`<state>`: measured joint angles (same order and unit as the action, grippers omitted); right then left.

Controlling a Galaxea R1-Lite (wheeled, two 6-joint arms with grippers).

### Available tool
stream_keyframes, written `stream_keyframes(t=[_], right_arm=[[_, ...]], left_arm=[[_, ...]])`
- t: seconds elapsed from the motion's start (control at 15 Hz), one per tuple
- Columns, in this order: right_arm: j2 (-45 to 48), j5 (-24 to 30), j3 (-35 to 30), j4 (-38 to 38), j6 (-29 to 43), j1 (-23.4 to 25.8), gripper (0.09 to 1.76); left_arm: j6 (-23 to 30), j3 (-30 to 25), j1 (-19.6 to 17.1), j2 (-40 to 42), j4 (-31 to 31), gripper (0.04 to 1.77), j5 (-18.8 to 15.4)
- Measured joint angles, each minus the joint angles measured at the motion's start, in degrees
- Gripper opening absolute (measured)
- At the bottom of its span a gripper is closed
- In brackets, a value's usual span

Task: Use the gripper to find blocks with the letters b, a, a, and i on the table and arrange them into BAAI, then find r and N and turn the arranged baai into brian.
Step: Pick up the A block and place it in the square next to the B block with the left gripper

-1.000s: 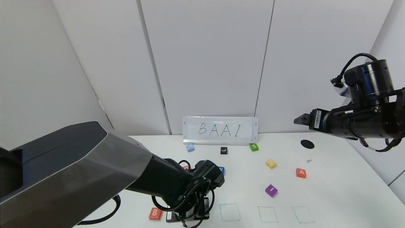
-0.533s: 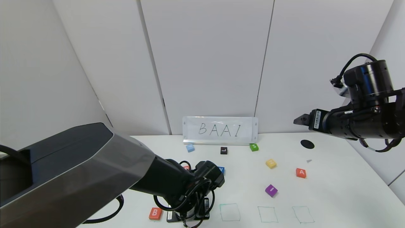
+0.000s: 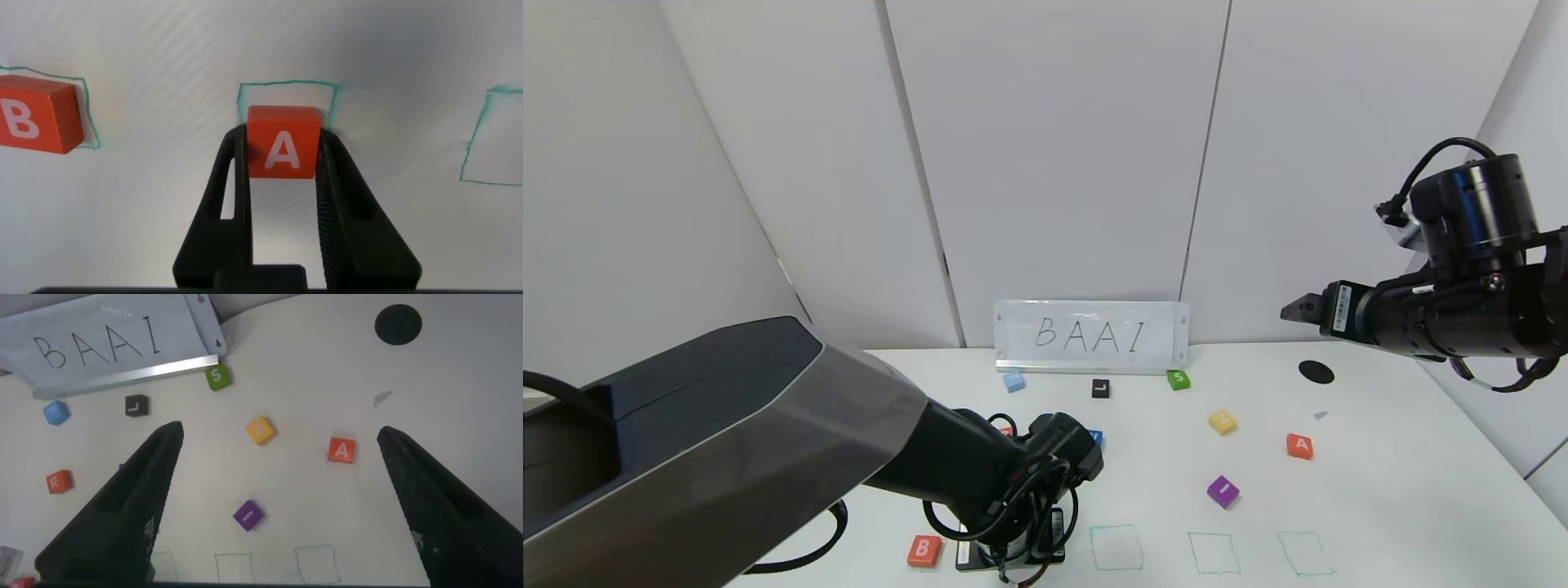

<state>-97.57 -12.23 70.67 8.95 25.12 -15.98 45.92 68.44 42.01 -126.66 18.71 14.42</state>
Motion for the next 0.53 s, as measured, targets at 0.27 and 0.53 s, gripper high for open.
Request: stream_keyframes(t=[0.27,0.53], right_arm=[[0.09,0.0,0.0,0.05,0.0,0.0,1.71],[0.17,0.02,0.0,0.02,0.02,0.0,1.71]], left_arm=[[0.09,0.11,-0.43,-0.1,0.0,0.51,0.02],[0.04,0.33,-0.52,-0.27,-0.02,0.51,0.05]])
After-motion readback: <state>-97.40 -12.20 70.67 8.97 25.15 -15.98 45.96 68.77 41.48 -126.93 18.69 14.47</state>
